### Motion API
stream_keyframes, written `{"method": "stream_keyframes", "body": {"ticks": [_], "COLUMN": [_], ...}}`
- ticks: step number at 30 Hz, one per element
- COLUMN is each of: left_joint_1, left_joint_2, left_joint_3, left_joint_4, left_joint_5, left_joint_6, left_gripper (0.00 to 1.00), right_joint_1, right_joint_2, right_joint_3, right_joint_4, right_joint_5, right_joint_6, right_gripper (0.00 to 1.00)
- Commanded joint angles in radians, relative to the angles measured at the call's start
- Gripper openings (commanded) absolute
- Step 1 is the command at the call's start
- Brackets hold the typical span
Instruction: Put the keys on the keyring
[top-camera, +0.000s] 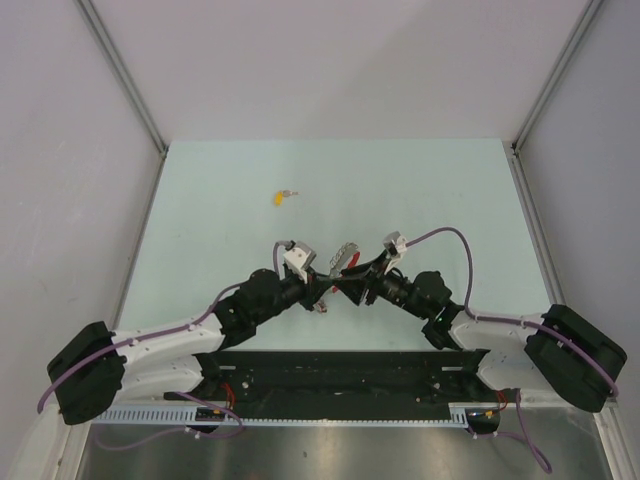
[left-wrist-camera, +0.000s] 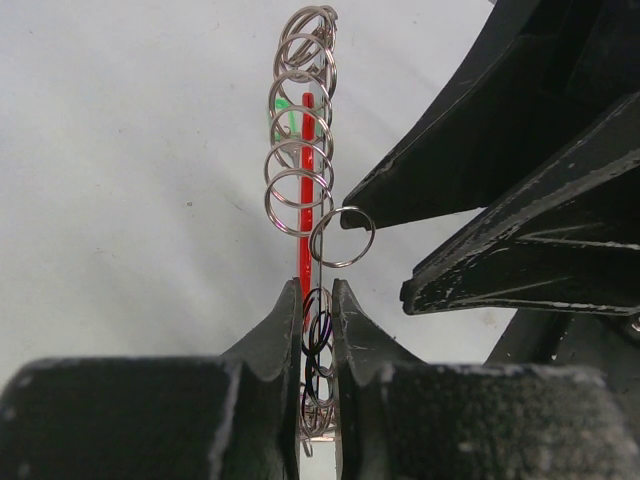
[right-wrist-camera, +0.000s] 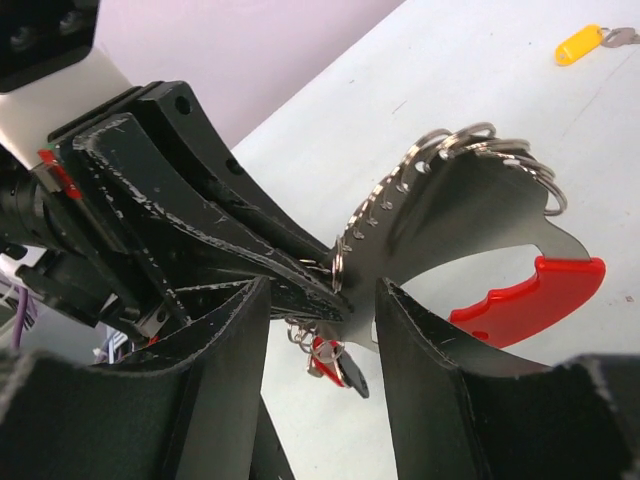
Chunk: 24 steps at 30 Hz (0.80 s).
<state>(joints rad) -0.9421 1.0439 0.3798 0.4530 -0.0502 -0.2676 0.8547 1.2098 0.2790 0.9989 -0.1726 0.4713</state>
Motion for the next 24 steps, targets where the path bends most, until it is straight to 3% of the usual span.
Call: {"method": "stream_keyframes", "body": {"ticks": [1, 11, 24], "left_joint_1": [0.0, 0.0, 0.0], "left_joint_2": [-0.036, -0.03, -0.033], "left_joint_3": [0.051, 0.059, 0.054], "left_joint_4": [0.066, 0.065, 0.073], "left_joint_5": [-0.017, -0.011, -0.008], "left_joint_6": [-0.042, -0.05, -0.055], "left_gripper": [0.0, 0.0, 0.0], "right_joint_1": [0.009, 0.01, 0.006], "right_joint_2": [0.022, 0.068, 0.102], "right_joint_3": [-0.009, -0.003, 0.002], "right_joint_4": [0.145, 0.188, 0.222], "right_joint_5": [0.059, 0.062, 0.044], "right_joint_6": [0.023, 0.016, 0.012], "right_gripper": [0.51, 0.43, 0.22]}}
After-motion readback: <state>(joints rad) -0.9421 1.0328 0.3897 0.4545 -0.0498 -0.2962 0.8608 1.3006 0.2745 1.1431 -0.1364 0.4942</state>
